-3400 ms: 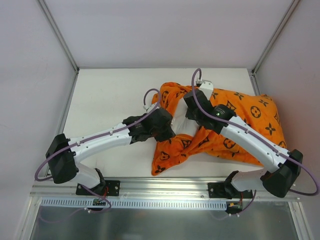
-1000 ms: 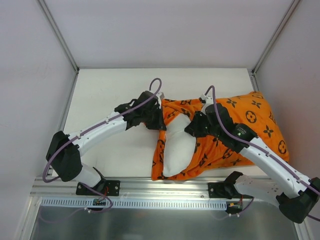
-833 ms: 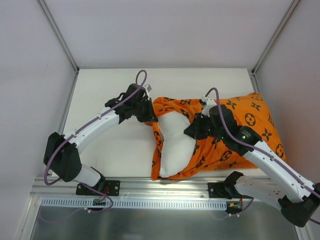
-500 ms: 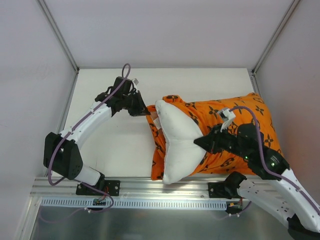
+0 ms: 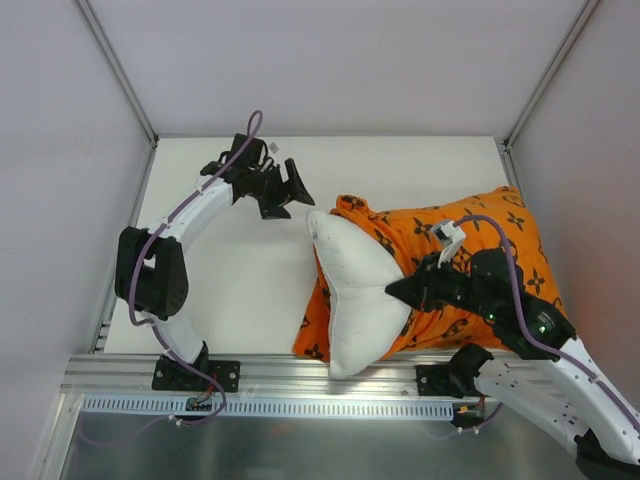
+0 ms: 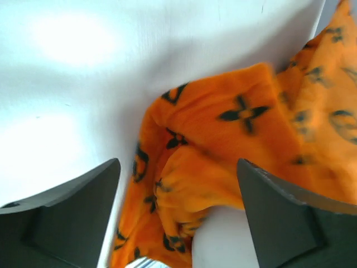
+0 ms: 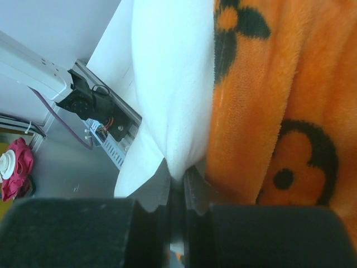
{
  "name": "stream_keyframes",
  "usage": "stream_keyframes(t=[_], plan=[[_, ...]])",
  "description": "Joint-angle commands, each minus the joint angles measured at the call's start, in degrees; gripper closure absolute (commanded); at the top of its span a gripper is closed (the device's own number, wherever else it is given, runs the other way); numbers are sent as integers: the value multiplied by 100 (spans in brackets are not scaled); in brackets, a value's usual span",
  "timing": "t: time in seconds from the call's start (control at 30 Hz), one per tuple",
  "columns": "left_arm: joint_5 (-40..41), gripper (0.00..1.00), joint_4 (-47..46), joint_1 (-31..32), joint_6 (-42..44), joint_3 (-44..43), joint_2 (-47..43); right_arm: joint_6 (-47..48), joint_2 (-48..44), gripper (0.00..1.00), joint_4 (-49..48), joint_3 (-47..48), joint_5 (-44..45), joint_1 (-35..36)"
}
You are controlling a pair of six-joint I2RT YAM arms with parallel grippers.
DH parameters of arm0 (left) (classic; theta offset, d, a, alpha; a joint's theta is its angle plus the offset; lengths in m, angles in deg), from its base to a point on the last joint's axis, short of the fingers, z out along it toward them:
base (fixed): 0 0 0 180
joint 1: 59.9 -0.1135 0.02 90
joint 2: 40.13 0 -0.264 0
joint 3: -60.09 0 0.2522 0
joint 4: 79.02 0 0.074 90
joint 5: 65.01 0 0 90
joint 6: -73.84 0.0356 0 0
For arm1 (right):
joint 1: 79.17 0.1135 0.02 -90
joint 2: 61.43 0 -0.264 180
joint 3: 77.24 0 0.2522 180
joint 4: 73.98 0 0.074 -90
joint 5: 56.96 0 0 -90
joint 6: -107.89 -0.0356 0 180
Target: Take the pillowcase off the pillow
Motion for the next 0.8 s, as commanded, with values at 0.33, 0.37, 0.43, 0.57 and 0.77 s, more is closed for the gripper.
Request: stream_keyframes(t=[0.33,0.37,0.43,0.57,0.77], plan=[[-418,7,158,-144,716,796,-2863,-412,1154,99,-997,620,136,68],[-366,7,158,-38,645,974,-3032,-465,1286,99,-1094,707,302,68],[-225,6,114,269,348,1464,-3426,-597,1787,99,-1374,1015,348,68],[-251,1,-194,841,161,1986,-3728,-711,2718,99,-1570,1516,628,68],[-155,1,-193,1009,56,2820,-4193,-799,3695,99,-1429,2325,691,59]])
